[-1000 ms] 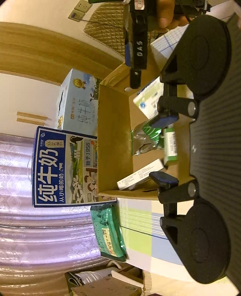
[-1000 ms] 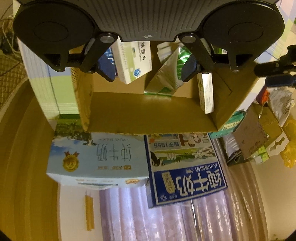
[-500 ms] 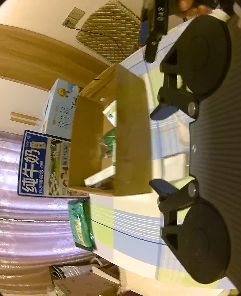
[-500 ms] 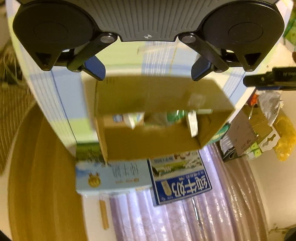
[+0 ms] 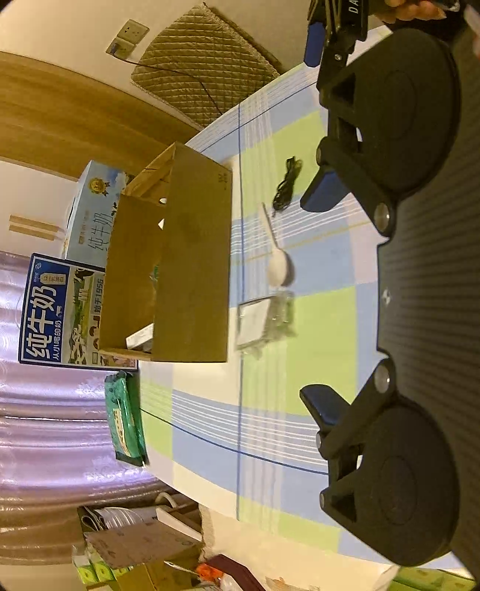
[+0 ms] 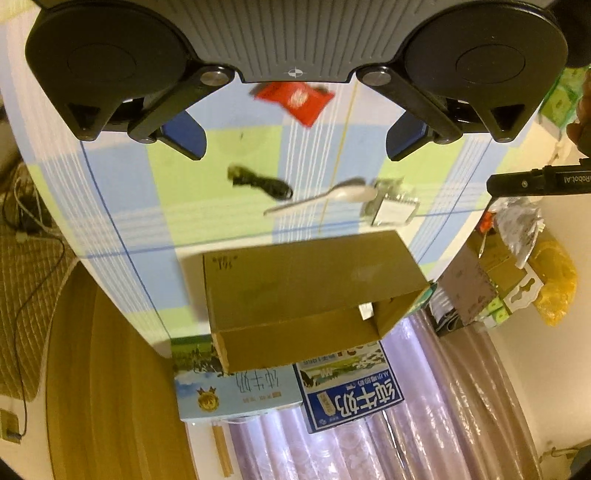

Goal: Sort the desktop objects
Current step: 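Pull both tools back toward the red candy packet and black cable, then grasp the red candy packet with the left tool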

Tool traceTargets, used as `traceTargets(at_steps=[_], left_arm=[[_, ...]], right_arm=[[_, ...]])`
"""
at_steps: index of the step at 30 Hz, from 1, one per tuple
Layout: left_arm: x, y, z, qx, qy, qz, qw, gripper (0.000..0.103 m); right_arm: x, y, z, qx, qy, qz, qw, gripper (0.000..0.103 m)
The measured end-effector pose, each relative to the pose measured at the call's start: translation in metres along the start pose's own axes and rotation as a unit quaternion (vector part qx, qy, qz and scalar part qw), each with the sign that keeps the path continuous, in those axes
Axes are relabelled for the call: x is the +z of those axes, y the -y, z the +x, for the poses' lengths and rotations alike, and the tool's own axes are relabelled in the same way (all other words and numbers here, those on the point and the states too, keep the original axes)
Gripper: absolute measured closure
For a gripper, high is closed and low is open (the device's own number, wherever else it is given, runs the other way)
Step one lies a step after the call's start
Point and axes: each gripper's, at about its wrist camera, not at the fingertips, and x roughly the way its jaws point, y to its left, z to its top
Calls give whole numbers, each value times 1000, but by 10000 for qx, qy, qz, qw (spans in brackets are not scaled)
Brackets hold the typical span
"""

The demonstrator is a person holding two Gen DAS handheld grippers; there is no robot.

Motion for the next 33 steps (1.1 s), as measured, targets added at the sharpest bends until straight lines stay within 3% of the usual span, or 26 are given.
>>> traceTargets(at_steps=[14, 21, 33], left_arm=[[-44, 11, -18, 116, -263, -54, 9996, 2], [-59, 14, -12, 60, -372, -86, 9993, 2], [-66, 16, 3, 78, -460, -61, 9989, 2]], right_arm=[[-37, 8, -22, 19, -155, 265, 9995, 2], [-54, 12, -26, -190, -242, 41, 9995, 2], [-63, 4, -4, -195, -518, -254, 9981, 2]])
